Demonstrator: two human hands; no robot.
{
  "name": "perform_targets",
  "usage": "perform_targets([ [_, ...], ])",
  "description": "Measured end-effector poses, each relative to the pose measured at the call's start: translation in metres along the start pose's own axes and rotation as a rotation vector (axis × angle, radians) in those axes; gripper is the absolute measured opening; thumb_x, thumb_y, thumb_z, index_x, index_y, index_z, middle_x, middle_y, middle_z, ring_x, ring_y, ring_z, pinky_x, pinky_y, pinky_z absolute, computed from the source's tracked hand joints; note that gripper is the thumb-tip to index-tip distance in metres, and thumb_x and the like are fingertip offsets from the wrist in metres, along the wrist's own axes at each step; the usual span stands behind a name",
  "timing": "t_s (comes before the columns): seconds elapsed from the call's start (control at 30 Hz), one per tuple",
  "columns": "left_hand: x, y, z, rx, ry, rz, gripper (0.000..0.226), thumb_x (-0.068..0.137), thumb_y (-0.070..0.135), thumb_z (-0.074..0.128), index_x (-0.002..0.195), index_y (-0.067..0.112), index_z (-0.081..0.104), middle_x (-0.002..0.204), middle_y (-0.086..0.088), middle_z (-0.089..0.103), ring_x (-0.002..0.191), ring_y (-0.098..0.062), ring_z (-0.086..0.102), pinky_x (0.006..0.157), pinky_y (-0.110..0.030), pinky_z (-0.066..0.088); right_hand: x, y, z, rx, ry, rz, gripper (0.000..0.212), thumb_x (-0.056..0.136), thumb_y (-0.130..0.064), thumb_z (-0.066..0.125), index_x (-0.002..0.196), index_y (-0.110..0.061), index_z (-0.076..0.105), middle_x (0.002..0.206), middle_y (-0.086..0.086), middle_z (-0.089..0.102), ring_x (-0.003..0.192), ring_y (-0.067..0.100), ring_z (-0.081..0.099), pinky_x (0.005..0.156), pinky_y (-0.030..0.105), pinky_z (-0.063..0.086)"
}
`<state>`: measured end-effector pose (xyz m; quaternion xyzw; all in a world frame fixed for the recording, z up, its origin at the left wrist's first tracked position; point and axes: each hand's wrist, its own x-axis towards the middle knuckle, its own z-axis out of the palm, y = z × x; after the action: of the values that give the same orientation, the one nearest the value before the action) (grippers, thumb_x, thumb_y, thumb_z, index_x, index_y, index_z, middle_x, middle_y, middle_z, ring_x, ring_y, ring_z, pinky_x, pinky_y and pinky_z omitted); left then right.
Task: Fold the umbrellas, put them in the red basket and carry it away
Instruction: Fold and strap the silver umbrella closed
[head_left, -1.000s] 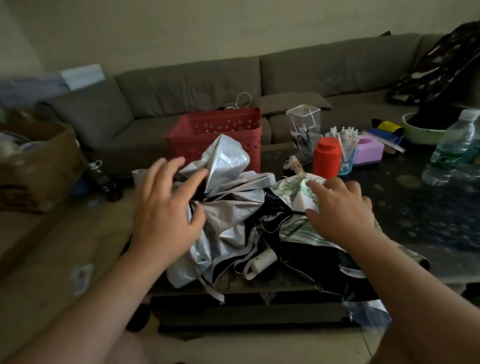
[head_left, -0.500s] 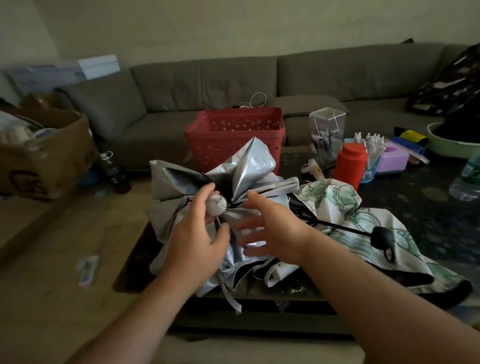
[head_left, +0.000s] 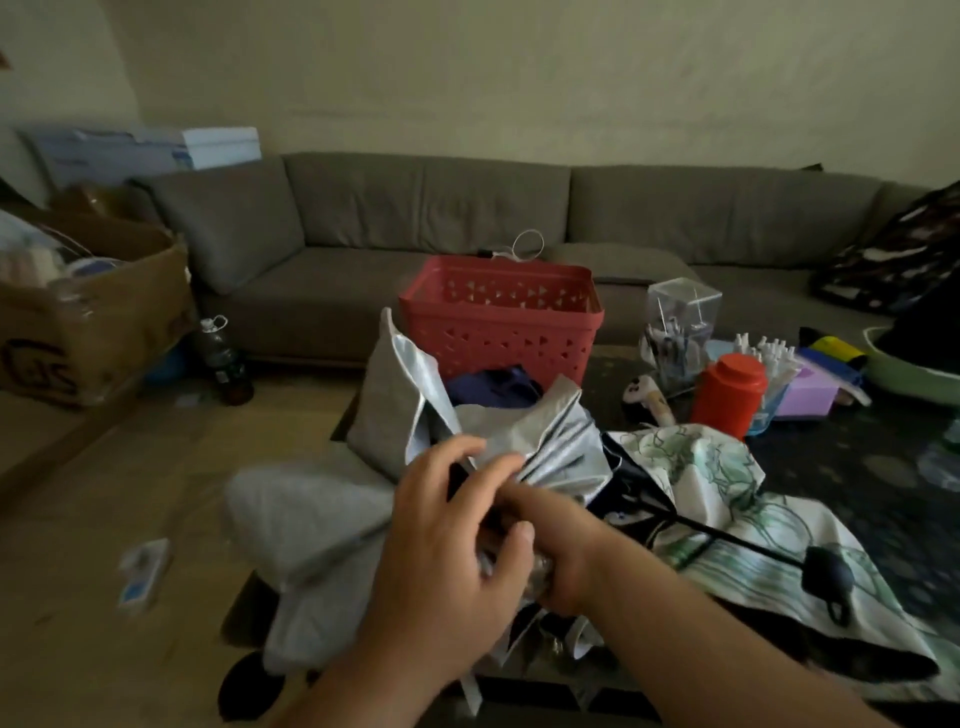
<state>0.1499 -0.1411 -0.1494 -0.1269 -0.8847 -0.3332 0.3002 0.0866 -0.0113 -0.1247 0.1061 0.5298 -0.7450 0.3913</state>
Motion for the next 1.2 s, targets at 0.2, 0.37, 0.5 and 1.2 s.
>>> perform_targets([
  [0.2, 0.016, 0.011, -0.007, -0.121, 0.174, -0.05, 0.059, 0.089, 0.043, 0.06, 0.147, 0.04, 0.049, 0.158, 0.009, 0.035, 0.15, -0.014, 0.035, 0.115, -0.028, 0.034, -0.016, -0.044, -0.012, 0.083, 0.001, -0.171, 0.032, 0.099, -0.04, 0.061, 0.106, -0.01, 0.068, 0.087, 0.01, 0.069, 0.038, 0.01, 0.042, 0.041, 0.019, 0.041],
  [0.37, 0.027, 0.022, -0.027, -0.105, 0.111, 0.1, 0.065, 0.086, 0.039, 0.063, 0.149, 0.041, 0.047, 0.158, 0.008, 0.036, 0.147, -0.018, 0.039, 0.113, -0.019, 0.037, -0.049, -0.078, -0.011, -0.038, 0.172, -0.678, 0.021, 0.102, -0.024, 0.062, 0.105, -0.003, 0.063, 0.089, 0.02, 0.071, 0.04, 0.022, 0.044, 0.045, 0.026, 0.041],
  [0.5, 0.038, 0.044, -0.048, -0.098, 0.198, 0.145, 0.056, 0.084, 0.039, 0.063, 0.139, 0.041, 0.056, 0.153, 0.004, 0.041, 0.144, -0.018, 0.044, 0.116, -0.029, 0.04, -0.059, -0.094, -0.014, -0.107, 0.317, -0.999, 0.005, 0.101, -0.009, 0.063, 0.106, -0.008, 0.062, 0.082, 0.018, 0.071, 0.038, 0.025, 0.046, 0.042, 0.028, 0.043],
  [1.2, 0.116, 0.119, 0.065, -0.295, 0.149, 0.331, 0.063, 0.088, 0.033, 0.065, 0.15, 0.036, 0.054, 0.162, 0.001, 0.037, 0.15, -0.024, 0.041, 0.119, -0.027, 0.037, -0.086, -0.095, -0.124, 0.012, 0.52, -0.991, 0.015, 0.1, -0.005, 0.061, 0.086, -0.001, 0.059, 0.078, 0.029, 0.068, 0.042, 0.027, 0.05, 0.047, 0.037, 0.044],
])
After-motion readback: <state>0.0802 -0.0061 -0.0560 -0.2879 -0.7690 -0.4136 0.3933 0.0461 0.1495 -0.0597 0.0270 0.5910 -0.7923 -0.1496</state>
